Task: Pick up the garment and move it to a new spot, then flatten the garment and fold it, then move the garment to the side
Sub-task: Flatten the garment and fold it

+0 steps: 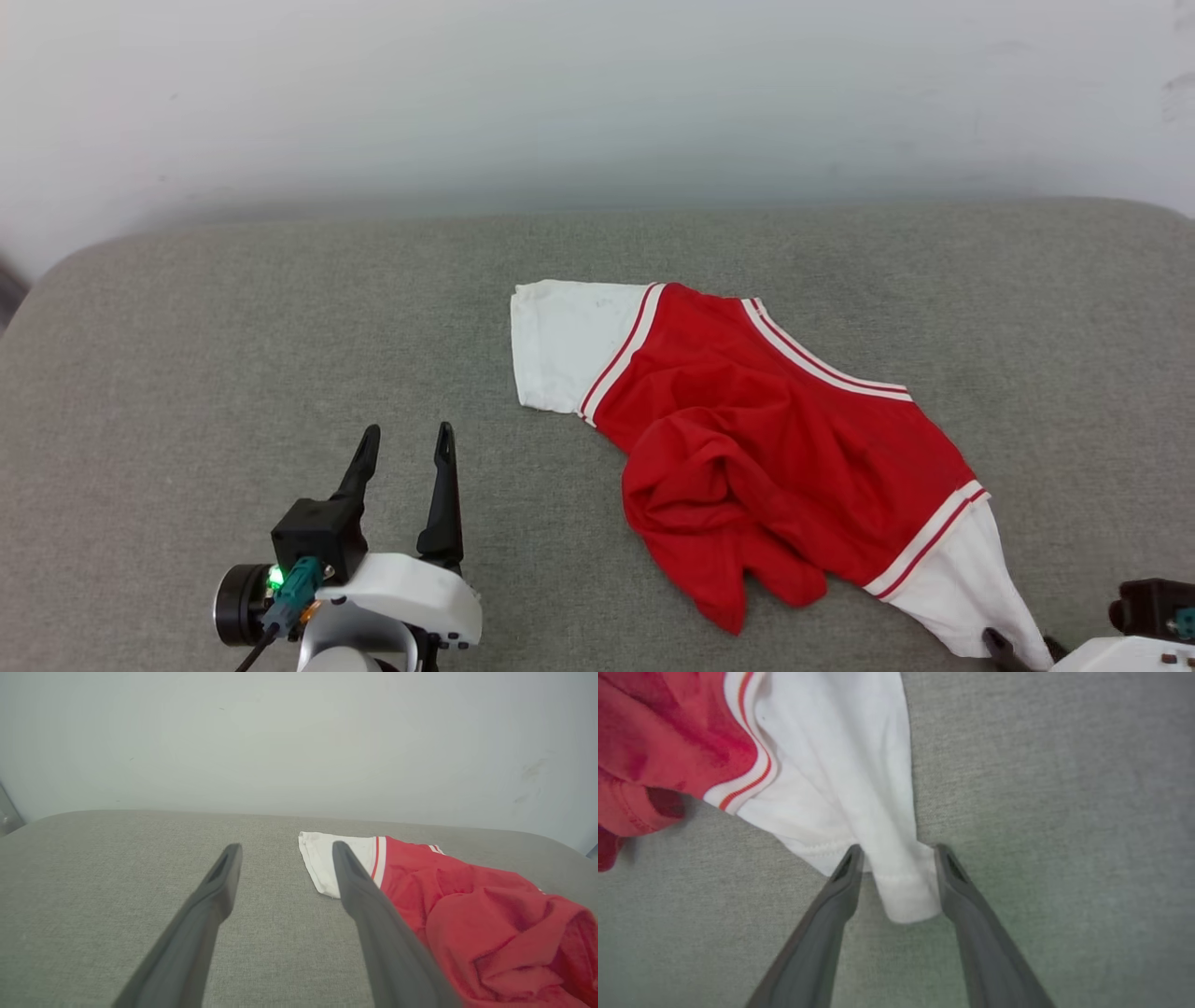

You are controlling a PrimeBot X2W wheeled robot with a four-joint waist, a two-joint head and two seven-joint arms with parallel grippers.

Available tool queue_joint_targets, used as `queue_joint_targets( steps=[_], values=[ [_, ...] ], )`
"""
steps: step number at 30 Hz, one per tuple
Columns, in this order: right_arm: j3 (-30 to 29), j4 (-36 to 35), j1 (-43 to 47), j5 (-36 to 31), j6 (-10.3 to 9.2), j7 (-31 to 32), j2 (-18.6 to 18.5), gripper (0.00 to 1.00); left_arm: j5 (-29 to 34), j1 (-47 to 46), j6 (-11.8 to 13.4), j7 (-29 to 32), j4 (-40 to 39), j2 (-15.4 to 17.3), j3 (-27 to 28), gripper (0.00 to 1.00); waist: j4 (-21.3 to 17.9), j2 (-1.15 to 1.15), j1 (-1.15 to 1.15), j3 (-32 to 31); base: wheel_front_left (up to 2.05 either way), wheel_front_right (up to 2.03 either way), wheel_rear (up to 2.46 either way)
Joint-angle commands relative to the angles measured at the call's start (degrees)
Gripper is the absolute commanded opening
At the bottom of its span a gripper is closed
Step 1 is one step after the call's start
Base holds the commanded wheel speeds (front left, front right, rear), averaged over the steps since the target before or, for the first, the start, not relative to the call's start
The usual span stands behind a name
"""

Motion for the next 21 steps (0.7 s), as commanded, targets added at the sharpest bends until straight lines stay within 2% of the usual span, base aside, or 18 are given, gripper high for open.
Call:
queue_joint_targets(
  steps=[1, 7, 13, 21],
  values=[
    [-0.2, 0.2, -0.2, 0.3, -0.03, -2.7, 0.4, 1.00, -0.1, 0.8, 0.3, 0.1, -0.1, 0.3, 0.1, 1.00, -0.4, 0.00, -0.01, -0.7, 0.00, 0.00, 0.00],
    [0.5, -3.4, 0.9, -0.2, -0.02, -12.2, 1.0, 1.00, -0.8, 2.7, 0.6, 0.8, -0.1, 0.8, 0.1, 1.00, -0.8, 0.00, -0.01, -3.3, 0.00, 0.00, 0.00],
    [1.4, -8.3, 0.6, -3.9, -0.03, -20.7, 2.2, 1.00, -1.1, 4.2, 1.3, 1.6, -0.5, 1.3, 0.1, 1.00, -0.8, 0.00, -0.01, -4.7, 0.00, 0.00, 0.00],
    [4.0, -13.6, -0.7, -9.1, -0.03, -26.2, 4.7, 1.00, -1.2, 4.7, 1.9, 3.4, -0.5, 2.1, -0.3, 1.00, -0.7, 0.00, -0.01, -5.0, 0.00, 0.00, 0.00]
  ],
)
